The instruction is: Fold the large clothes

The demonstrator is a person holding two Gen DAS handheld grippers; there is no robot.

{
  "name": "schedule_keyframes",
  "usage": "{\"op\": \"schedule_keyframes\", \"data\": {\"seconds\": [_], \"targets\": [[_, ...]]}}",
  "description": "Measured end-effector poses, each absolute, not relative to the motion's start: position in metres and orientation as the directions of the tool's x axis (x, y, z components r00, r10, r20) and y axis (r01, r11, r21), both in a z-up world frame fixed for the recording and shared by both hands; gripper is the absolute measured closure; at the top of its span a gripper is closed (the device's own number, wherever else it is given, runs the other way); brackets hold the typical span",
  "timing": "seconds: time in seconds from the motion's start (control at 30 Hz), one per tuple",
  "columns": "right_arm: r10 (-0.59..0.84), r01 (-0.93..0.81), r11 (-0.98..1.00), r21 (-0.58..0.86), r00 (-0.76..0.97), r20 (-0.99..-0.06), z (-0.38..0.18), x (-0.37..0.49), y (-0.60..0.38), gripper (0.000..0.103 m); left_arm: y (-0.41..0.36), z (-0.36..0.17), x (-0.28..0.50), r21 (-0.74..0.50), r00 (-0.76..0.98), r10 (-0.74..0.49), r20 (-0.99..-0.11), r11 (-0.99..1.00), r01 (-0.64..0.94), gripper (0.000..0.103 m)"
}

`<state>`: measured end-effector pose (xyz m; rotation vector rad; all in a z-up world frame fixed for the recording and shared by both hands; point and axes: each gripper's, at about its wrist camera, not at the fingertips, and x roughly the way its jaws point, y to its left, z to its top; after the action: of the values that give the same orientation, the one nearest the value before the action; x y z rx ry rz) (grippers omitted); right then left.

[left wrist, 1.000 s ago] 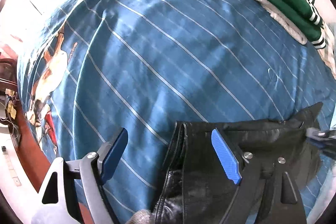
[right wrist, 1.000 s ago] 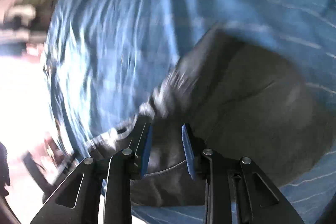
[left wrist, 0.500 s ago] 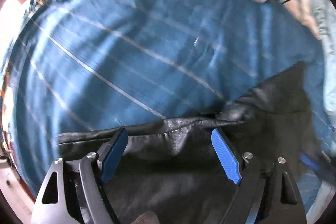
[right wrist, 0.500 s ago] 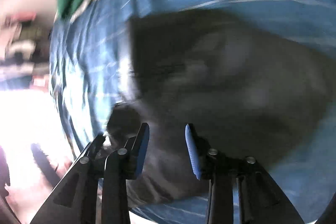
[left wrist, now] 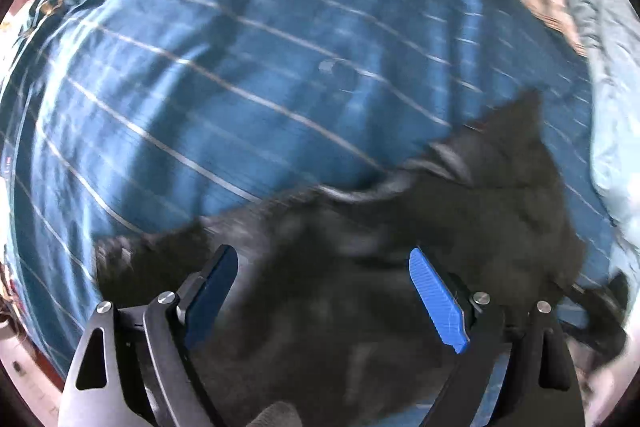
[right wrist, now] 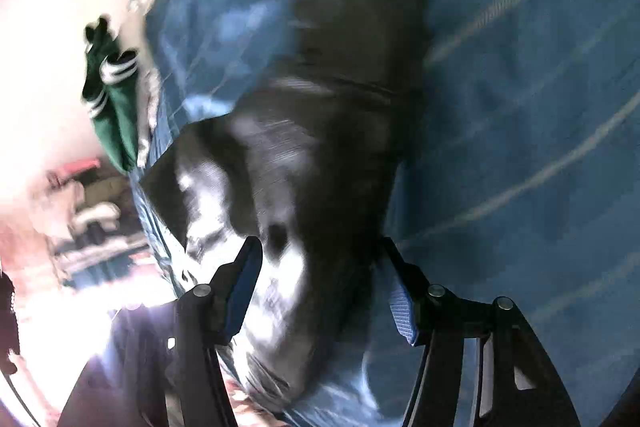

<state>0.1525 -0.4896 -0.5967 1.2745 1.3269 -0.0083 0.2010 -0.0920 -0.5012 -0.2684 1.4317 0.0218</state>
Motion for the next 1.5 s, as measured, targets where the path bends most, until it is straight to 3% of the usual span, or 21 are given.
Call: {"op": "schedule_keyframes", "data": {"seconds": [0.13,0.37,0.4,0.43,0.47,0.63,0.77,0.93,1.07,1.27,1.5], "targets": [[0.66,0.568,0.279,0.774,0.472,-0.585,-0.615,0.168,-0.483,0.035,-0.121,-0.531,0.204,-0.172,0.082,-0.161,-0.984,0.972,-0.159,0.015],[0.672,0.48,0.266,0.836,0.53,-0.518,-0.625,0.197,-0.463,0.03,-0.122,-0.555,0.205,-0.171,0.094,-0.16,-0.983,0.977,-0.128,0.008],[0.673,0.475,0.262,0.84,0.534,-0.512,-0.624,0.199,-0.462,0.037,-0.12,-0.555,0.204,-0.18,0.099,-0.168,-0.981,0.976,-0.121,0.008],[0.674,0.474,0.264,0.84,0.533,-0.513,-0.624,0.203,-0.459,0.051,-0.118,-0.556,0.204,-0.183,0.101,-0.171,-0.98,0.976,-0.122,0.008],[0.665,0.483,0.265,0.834,0.535,-0.521,-0.623,0.205,-0.455,0.078,-0.116,-0.555,0.205,-0.179,0.103,-0.167,-0.981,0.976,-0.125,0.007],[0.627,0.458,0.195,0.867,0.622,-0.47,-0.579,0.204,-0.459,0.085,-0.132,-0.553,0.221,-0.128,0.101,-0.121,-0.988,0.99,-0.065,0.004],[0.581,0.393,0.23,0.891,0.679,-0.449,-0.52,0.204,-0.461,0.086,-0.161,-0.542,0.232,-0.155,0.142,-0.157,-0.977,0.988,0.025,0.004],[0.525,0.341,0.389,0.856,0.681,-0.51,-0.466,0.22,-0.465,0.086,-0.209,-0.559,0.265,-0.268,0.113,-0.275,-0.955,0.961,0.071,0.0],[0.51,0.316,0.499,0.807,0.646,-0.568,-0.442,0.246,-0.452,0.086,-0.233,-0.563,0.283,-0.281,0.128,-0.294,-0.947,0.953,0.112,0.0],[0.577,0.177,0.607,0.775,0.573,-0.582,-0.407,0.268,-0.378,0.086,-0.162,-0.528,0.254,-0.348,0.175,-0.335,-0.926,0.936,-0.051,0.0],[0.684,0.025,0.657,0.753,0.401,-0.61,-0.42,0.265,-0.249,0.086,-0.008,-0.479,0.163,-0.202,0.23,-0.129,-0.964,0.922,-0.329,0.0]]}}
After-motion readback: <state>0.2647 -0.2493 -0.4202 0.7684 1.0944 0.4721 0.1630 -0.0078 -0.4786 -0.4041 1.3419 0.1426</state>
